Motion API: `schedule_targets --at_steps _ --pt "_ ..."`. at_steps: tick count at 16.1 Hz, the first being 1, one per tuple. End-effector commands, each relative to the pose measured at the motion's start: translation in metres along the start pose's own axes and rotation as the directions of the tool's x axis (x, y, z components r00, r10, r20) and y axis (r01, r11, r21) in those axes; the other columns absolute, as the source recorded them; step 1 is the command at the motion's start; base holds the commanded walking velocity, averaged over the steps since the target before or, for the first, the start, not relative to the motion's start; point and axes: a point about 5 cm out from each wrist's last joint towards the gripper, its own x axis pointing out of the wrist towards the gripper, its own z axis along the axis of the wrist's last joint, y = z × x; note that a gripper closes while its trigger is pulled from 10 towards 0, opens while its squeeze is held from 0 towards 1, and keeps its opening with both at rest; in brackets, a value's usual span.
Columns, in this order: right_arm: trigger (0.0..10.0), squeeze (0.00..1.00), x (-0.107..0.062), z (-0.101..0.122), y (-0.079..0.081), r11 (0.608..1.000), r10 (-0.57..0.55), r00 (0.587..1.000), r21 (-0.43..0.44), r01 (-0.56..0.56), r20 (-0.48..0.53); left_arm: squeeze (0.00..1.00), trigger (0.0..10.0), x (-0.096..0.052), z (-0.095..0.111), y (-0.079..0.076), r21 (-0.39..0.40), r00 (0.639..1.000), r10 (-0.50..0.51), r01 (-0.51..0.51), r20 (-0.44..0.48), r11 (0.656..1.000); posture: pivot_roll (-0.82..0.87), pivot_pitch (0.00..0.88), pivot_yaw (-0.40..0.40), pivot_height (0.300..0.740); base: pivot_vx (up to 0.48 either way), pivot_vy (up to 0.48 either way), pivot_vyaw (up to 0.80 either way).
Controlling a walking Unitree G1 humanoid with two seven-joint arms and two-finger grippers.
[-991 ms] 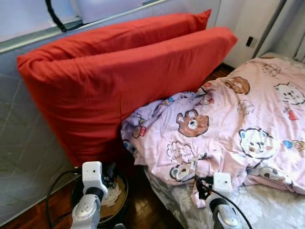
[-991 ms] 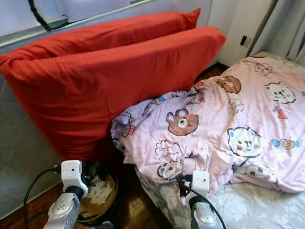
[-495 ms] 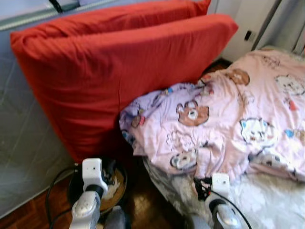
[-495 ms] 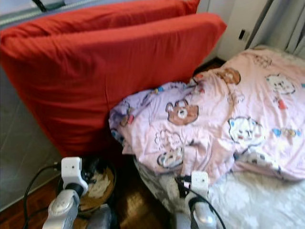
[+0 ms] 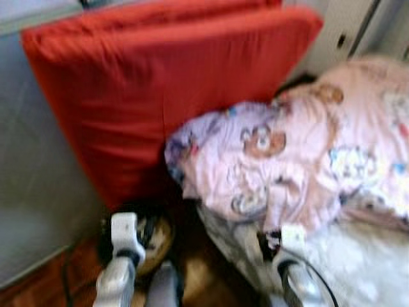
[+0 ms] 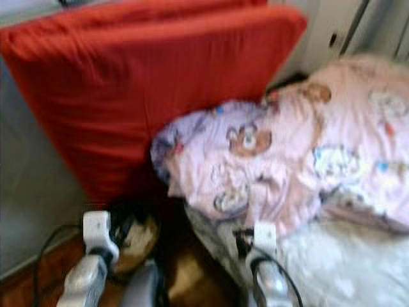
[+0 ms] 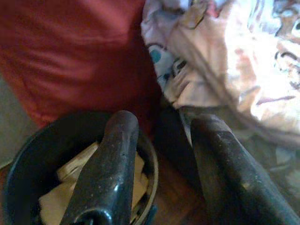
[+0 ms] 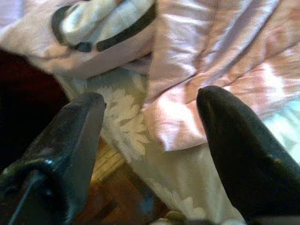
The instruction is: Clean up the room
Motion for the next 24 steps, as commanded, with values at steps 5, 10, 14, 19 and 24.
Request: schedule_targets --at_steps 5,10,14,19,24 --pt "10.0 0.00 -0.001 -0.006 0.005 1.000 0.013 0.999 0.012 -0.012 -0.032 0.00 10.0 0.000 0.003 0.004 -0.007 1.000 -0.001 0.001 -0.001 1.000 0.04 0.134 0.015 0.638 0.000 0.000 0.00" --pt "10.0 0.00 0.002 -0.007 0.003 0.988 -0.056 0.995 0.138 0.067 -0.082 0.00 10.0 -0.002 0.006 0.004 0.002 1.000 -0.010 0.010 0.012 1.000 0.08 0.162 0.021 0.638 0.148 0.000 0.00" --pt "10.0 0.00 0.009 0.001 0.007 0.968 -0.075 0.990 0.230 0.100 -0.118 0.00 10.0 -0.012 0.012 0.008 0.015 0.999 -0.011 0.011 0.031 1.000 0.14 0.207 0.036 0.638 0.000 0.000 0.00" --pt "10.0 0.00 0.018 0.026 -0.005 0.955 -0.155 0.984 0.240 0.172 -0.090 0.00 10.0 -0.029 0.021 0.015 0.039 0.999 -0.001 -0.001 0.045 0.999 0.19 0.260 0.055 0.638 0.000 0.000 0.00" --pt "10.0 0.00 0.018 0.030 -0.018 0.935 -0.225 0.970 0.261 0.241 -0.090 0.00 10.0 -0.044 0.031 0.016 0.048 0.999 0.006 -0.009 0.046 0.999 0.22 0.309 0.065 0.638 0.000 0.000 0.00"
